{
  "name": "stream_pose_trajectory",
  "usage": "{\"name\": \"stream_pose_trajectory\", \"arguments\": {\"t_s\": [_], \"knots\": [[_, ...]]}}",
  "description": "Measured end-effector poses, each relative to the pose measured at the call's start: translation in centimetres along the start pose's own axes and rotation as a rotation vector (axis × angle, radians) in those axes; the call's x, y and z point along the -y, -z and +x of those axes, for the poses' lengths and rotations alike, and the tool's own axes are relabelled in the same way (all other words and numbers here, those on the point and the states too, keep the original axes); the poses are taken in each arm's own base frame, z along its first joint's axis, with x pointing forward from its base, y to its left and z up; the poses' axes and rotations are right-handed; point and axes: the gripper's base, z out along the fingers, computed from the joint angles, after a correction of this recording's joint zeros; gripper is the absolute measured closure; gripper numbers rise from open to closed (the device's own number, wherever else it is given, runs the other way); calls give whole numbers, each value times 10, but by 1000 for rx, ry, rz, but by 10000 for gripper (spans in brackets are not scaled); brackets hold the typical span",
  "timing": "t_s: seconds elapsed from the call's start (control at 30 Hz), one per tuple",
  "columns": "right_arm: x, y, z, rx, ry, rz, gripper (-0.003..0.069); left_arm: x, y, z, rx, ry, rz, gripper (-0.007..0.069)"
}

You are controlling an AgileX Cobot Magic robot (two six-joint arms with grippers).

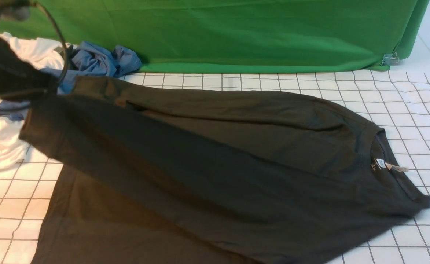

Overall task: Fold a long-sleeved shirt over a white checkered tablecloth.
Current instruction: 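Fold the left side of the black T-shirt inward over its body, then grab the top left corner of the dark shirt with the left gripper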

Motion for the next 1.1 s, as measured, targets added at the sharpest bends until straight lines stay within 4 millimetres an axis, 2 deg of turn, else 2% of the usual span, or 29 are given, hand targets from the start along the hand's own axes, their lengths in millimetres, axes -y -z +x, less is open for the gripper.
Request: {"name": "stream_pose_trajectory", "arguments": {"t_s": [0.1, 0.23, 0.27, 0.3, 0.37, 0.43, 0.6, 0.67, 0.77, 0.9, 0.93, 0.97, 1.03, 1.07, 1.1], "knots": [[0, 0, 0, 0, 0, 0, 612, -5, -15, -19, -12, -3, 0, 641], [0, 0, 0, 0, 0, 0, 609, -9, -42, -27, -57, -6, 2, 641], [0, 0, 0, 0, 0, 0, 609, -10, -58, -25, -93, -11, 1, 641], [0, 0, 0, 0, 0, 0, 609, -10, -60, -25, -99, -11, 2, 641], [0, 0, 0, 0, 0, 0, 609, -13, -87, -19, -170, -30, -9, 638], [0, 0, 0, 0, 0, 0, 609, -15, -103, -14, -212, -37, -20, 634], [0, 0, 0, 0, 0, 0, 606, -18, -130, -6, -266, -20, -34, 617], [0, 0, 0, 0, 0, 0, 601, -19, -141, -4, -277, -12, -47, 561], [0, 0, 0, 1, 1, 1, 598, -20, -147, -2, -279, 0, -60, 472], [1, 0, -3, 34, 1, 8, 592, -22, -145, -10, -265, 41, -72, 247], [1, 0, -3, 36, 1, 8, 592, -22, -144, -10, -271, 41, -72, 237], [1, 0, -4, 44, 1, 10, 591, -23, -138, -16, -265, 47, -75, 194], [2, 0, -7, 73, 3, 17, 589, -21, -114, -36, -254, 57, -78, 71], [2, 0, -7, 77, 3, 18, 589, -21, -110, -41, -242, 56, -80, 64], [2, 0, -9, 94, 3, 21, 588, -18, -95, -52, -223, 54, -76, 29]]}}
